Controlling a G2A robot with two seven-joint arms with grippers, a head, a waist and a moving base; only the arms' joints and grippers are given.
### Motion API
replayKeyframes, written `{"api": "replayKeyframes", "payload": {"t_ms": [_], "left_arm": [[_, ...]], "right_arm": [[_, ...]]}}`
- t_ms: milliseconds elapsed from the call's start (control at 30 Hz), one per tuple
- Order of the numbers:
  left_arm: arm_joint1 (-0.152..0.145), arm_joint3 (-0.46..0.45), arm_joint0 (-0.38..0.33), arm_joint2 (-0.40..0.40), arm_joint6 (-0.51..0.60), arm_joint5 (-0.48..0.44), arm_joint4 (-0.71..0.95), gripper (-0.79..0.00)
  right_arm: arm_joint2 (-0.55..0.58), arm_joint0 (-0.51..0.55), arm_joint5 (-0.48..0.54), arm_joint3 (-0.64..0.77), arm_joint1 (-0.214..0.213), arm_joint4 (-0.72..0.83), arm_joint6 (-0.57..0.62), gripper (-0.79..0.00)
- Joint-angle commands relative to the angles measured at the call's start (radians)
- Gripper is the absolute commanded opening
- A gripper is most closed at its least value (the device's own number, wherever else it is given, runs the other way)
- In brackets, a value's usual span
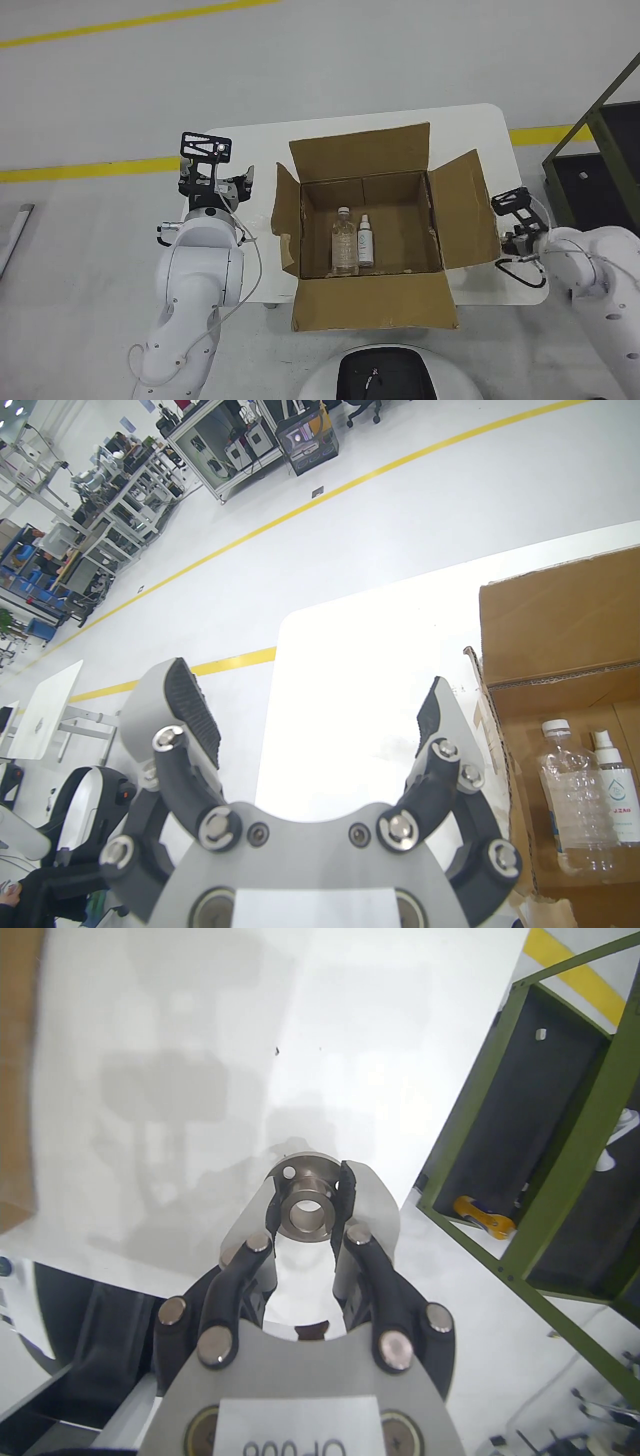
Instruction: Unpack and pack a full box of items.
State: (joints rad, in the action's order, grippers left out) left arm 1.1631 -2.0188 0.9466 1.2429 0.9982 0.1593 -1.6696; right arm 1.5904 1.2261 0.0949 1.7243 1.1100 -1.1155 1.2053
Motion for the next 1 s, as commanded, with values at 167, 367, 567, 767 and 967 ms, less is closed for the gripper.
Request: {"api": "replayKeyframes", "payload": {"t_ms": [167, 367, 567, 767, 967], "left_arm": [[0.0, 0.0, 0.0, 0.0, 0.0, 0.0, 0.0, 0.0], [0.0, 0.0, 0.0, 0.0, 0.0, 0.0, 0.0, 0.0], [0.0, 0.0, 0.0, 0.0, 0.0, 0.0, 0.0, 0.0], [0.0, 0.0, 0.0, 0.0, 0.0, 0.0, 0.0, 0.0], [0.0, 0.0, 0.0, 0.0, 0.0, 0.0, 0.0, 0.0]], "right_arm": [[0.3, 0.058, -0.106, 0.14, 0.001, 0.546, -0.07, -0.785], [0.447, 0.086, -0.108, 0.249, -0.001, 0.857, -0.09, -0.785], [0.384, 0.066, -0.088, 0.39, -0.012, 0.959, -0.035, -0.785], [0.07, -0.012, -0.135, 0.451, -0.022, 0.695, -0.014, -0.785], [-0.299, -0.151, -0.235, 0.344, -0.007, 0.339, -0.071, -0.785]]}}
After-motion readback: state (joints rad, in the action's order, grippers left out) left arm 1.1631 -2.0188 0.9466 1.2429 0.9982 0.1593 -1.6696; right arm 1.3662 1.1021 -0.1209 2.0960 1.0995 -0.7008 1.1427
